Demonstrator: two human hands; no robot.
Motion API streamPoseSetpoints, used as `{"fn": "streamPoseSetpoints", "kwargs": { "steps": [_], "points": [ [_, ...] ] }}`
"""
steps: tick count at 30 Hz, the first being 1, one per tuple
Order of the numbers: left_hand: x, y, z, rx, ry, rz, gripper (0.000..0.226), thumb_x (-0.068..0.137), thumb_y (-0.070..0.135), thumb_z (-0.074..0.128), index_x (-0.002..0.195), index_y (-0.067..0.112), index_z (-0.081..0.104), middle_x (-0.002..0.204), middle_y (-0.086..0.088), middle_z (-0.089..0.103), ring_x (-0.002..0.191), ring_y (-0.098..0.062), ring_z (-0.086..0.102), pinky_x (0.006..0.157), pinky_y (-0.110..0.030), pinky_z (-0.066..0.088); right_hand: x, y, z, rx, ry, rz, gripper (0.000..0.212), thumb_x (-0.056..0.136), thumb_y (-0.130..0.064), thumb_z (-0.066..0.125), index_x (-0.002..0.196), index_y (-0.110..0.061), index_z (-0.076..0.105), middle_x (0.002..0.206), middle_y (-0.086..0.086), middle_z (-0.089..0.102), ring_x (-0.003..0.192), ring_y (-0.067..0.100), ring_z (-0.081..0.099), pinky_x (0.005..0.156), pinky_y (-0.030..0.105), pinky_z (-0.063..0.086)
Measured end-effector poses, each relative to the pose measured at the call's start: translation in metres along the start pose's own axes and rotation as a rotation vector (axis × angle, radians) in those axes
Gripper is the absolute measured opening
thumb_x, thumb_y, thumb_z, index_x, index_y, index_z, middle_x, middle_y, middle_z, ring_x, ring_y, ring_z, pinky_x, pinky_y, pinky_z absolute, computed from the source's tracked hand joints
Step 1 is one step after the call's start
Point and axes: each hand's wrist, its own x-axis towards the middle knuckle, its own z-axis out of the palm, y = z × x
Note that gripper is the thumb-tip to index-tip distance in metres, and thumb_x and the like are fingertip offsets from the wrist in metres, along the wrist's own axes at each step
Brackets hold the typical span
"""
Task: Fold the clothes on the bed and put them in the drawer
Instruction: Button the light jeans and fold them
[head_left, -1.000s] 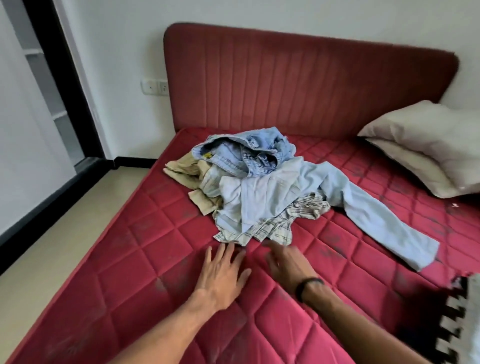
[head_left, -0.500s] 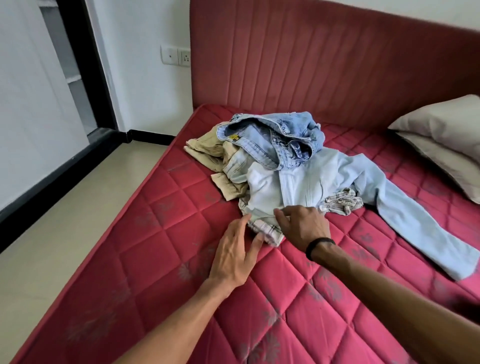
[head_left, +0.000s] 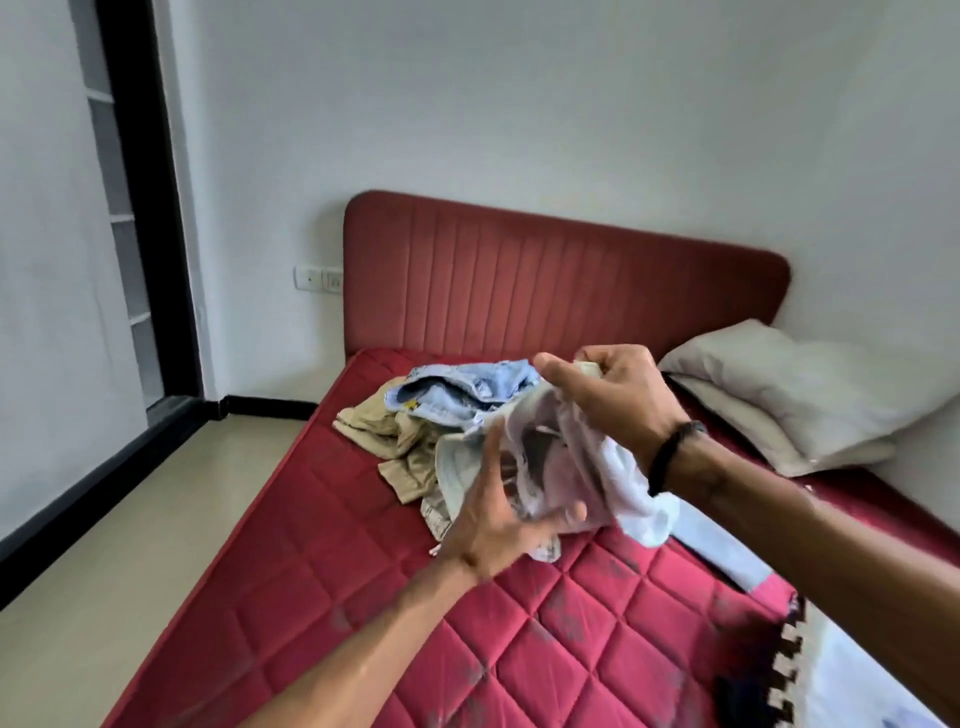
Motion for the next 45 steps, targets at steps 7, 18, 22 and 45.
{"fn": "streamPoseSetpoints", "kwargs": {
  "steps": [7,18,22,45],
  "points": [
    [0.012,0.154,-0.061,0.269,0.097,0.294,0.049,0.076,0.053,0.086,0.114,0.027,0.070,0.105,0.010,0.076,0.101,-0.008,0.071,0.090,-0.044,0.058,-0.019,-0.069,-0.029,0.225,-0.116,-0.099,0.043,0.105,-0.022,0.050,0.068,-0.003,0.061,0.058,0.012,0.061,0.048,0.012,0.050,0.045,0.017,0.038],
    [-0.029,0.233,-0.097,0.467,-0.459,0.159,0.023,0.078,0.043,0.088,0.082,0.024,0.076,0.105,0.016,0.074,0.104,0.006,0.065,0.094,-0.019,0.046,-0.037,-0.102,-0.022,0.430,-0.473,-0.017,0.054,0.091,-0.065,0.058,0.075,-0.015,0.069,0.077,0.007,0.066,0.074,0.020,0.060,0.071,0.034,0.045],
    [-0.041,0.290,-0.137,0.446,-0.470,0.231,0.021,0.076,0.030,0.090,0.076,0.015,0.076,0.082,-0.001,0.077,0.082,-0.007,0.072,0.076,-0.023,0.055,-0.050,-0.111,0.007,0.795,-0.697,0.115,0.087,0.096,-0.072,0.039,0.086,0.009,0.069,0.080,0.016,0.065,0.070,0.020,0.063,0.071,0.023,0.046],
    [-0.040,0.535,-0.305,1.098,0.172,0.611,0.047,0.070,0.057,0.085,0.067,0.011,0.074,0.058,-0.008,0.060,0.057,-0.007,0.050,0.053,-0.027,0.035,0.023,-0.337,-0.056,0.611,-0.634,-0.647,0.069,0.078,-0.058,0.081,0.097,0.008,0.070,0.102,0.019,0.068,0.091,0.033,0.064,0.082,0.045,0.050]
  ]
}}
